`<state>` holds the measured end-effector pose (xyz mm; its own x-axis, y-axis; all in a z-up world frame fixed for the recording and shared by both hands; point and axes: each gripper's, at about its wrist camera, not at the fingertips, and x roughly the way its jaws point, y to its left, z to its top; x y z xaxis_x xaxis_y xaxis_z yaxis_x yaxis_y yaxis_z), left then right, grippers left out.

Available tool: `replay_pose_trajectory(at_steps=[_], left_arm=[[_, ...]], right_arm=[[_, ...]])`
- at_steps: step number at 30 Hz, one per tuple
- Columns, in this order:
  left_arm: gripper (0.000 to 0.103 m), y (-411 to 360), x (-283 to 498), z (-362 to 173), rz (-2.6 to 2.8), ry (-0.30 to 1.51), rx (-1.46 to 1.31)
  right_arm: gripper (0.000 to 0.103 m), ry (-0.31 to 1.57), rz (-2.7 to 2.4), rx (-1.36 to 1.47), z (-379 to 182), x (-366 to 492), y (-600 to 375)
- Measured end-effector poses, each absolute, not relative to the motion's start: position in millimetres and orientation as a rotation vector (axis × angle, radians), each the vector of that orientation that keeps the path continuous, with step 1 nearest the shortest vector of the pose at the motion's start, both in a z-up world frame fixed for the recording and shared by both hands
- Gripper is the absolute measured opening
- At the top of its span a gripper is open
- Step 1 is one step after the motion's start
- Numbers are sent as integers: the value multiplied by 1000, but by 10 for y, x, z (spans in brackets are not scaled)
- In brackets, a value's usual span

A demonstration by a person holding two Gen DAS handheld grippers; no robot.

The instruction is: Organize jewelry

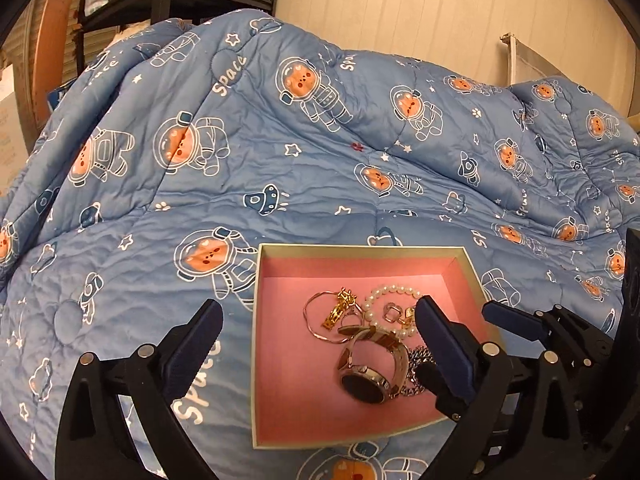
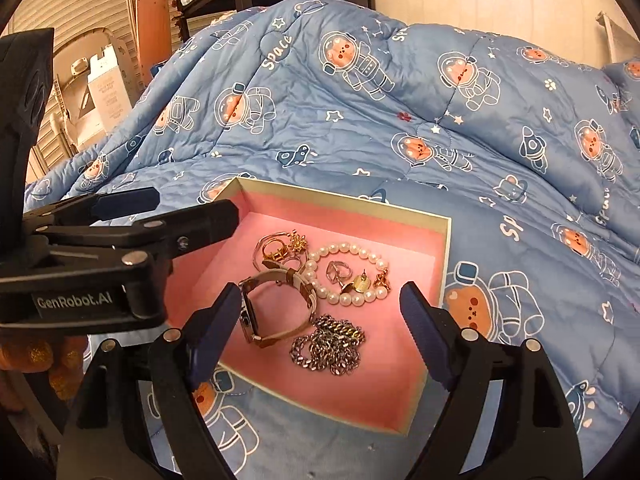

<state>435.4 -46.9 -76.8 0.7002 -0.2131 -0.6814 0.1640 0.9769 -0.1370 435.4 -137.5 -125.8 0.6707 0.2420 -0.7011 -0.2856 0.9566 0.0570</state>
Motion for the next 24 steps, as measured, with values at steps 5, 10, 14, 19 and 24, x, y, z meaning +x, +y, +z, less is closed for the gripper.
replay_pose_trajectory(at_steps=[5,10,14,19,24], left_arm=[[96,-412,4020,-734,-205,755,-76],[96,-421,3628,-689,-224,764,-55],[96,-349,3225,-548,-214,734,-57],[96,-160,2653,-338,-158,676,-20],[96,7,2031,-54,-161,606,4]], right_arm=[[91,731,233,-81,-1194,3980,-1404],[92,703,178,-61,-1060,3501,-1464],[92,677,107,-29,-911,3031,-1524],[92,632,52,-35,-632,2418,-1517],[92,558,7,-5,-290,1798,-1507]])
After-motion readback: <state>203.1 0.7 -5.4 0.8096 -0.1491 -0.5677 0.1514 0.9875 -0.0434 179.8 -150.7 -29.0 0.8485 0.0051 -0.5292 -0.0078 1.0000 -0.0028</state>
